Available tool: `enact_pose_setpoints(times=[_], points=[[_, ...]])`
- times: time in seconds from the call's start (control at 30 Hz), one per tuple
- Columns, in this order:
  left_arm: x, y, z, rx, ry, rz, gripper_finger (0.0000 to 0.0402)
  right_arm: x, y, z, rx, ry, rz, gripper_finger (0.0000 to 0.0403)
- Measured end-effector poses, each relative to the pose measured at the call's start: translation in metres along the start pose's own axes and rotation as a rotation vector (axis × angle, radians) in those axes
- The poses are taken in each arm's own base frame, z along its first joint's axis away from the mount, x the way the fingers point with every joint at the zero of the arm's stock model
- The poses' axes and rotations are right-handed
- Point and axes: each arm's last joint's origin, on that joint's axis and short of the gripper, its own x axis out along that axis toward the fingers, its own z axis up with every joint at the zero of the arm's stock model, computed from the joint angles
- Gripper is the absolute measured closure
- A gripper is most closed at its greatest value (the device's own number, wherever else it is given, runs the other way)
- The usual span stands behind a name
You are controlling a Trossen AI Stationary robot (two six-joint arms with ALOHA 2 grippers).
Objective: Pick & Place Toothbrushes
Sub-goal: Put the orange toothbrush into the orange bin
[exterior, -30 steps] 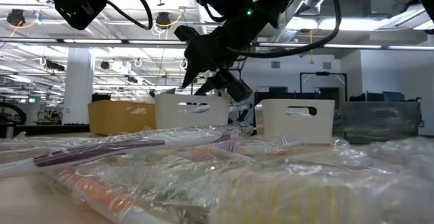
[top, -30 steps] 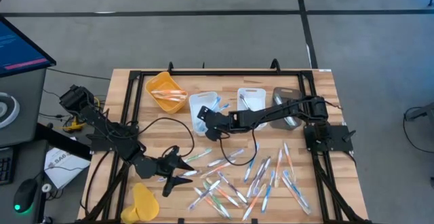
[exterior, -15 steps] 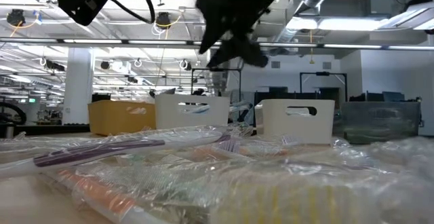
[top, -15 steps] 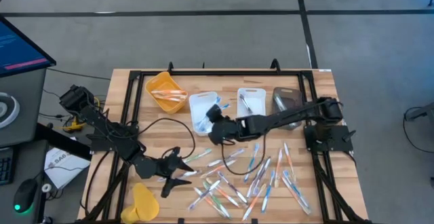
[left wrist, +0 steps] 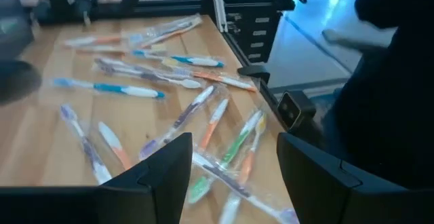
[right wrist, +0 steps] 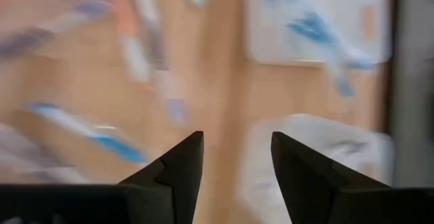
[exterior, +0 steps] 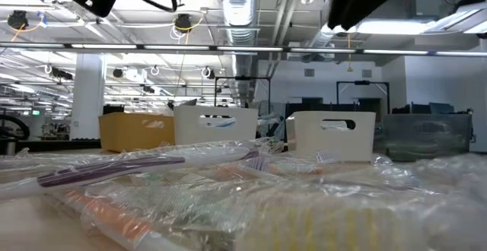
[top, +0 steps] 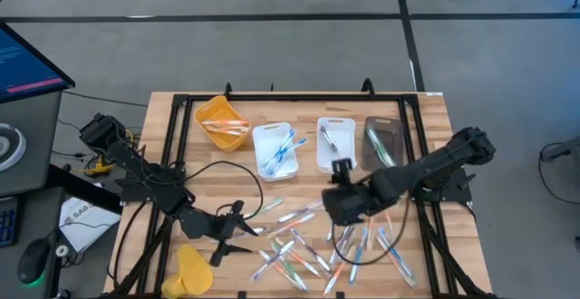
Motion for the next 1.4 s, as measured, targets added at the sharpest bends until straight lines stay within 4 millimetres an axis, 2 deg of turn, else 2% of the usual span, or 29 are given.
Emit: enact_pose_setpoints(times=[0.23, 0.37, 0.5, 0.7, 0.87, 1.07, 1.2, 1.33, 1.4], points=[[0.003, 0.01, 0.002, 0.254, -0.002, 0.04, 0.0193, -0.018, 0.035, 0.003, 0.218, -0.084, 0.183, 0.0236], [0.006, 0.021, 0.006, 0.41, -0.007, 0.079, 0.0193, -0.02, 0.065, 0.002, 0.218, -0.065, 0.275, 0.0235], [0.009, 0.033, 0.01, 0.515, -0.016, 0.124, 0.0193, -0.013, 0.093, -0.001, 0.188, -0.024, 0.304, 0.0236], [0.014, 0.056, 0.014, 0.562, -0.007, 0.162, 0.0193, 0.009, 0.128, -0.013, 0.13, 0.118, 0.268, 0.0243], [0.017, 0.076, 0.019, 0.577, -0.032, 0.106, 0.0193, 0.021, 0.126, -0.03, 0.277, 0.346, 0.135, 0.0261], [0.017, 0.097, 0.025, 0.554, -0.104, 0.018, 0.0193, 0.012, 0.111, -0.047, 0.519, 0.507, -0.063, 0.029], [0.016, 0.107, 0.028, 0.547, -0.138, -0.012, 0.0193, -0.001, 0.109, -0.061, 0.626, 0.575, -0.233, 0.0301], [0.015, 0.115, 0.03, 0.546, -0.16, -0.031, 0.0193, -0.009, 0.118, -0.071, 0.665, 0.542, -0.224, 0.0303], [0.015, 0.118, 0.031, 0.579, -0.171, -0.045, 0.0193, -0.015, 0.116, -0.078, 0.7, 0.522, -0.227, 0.0304]])
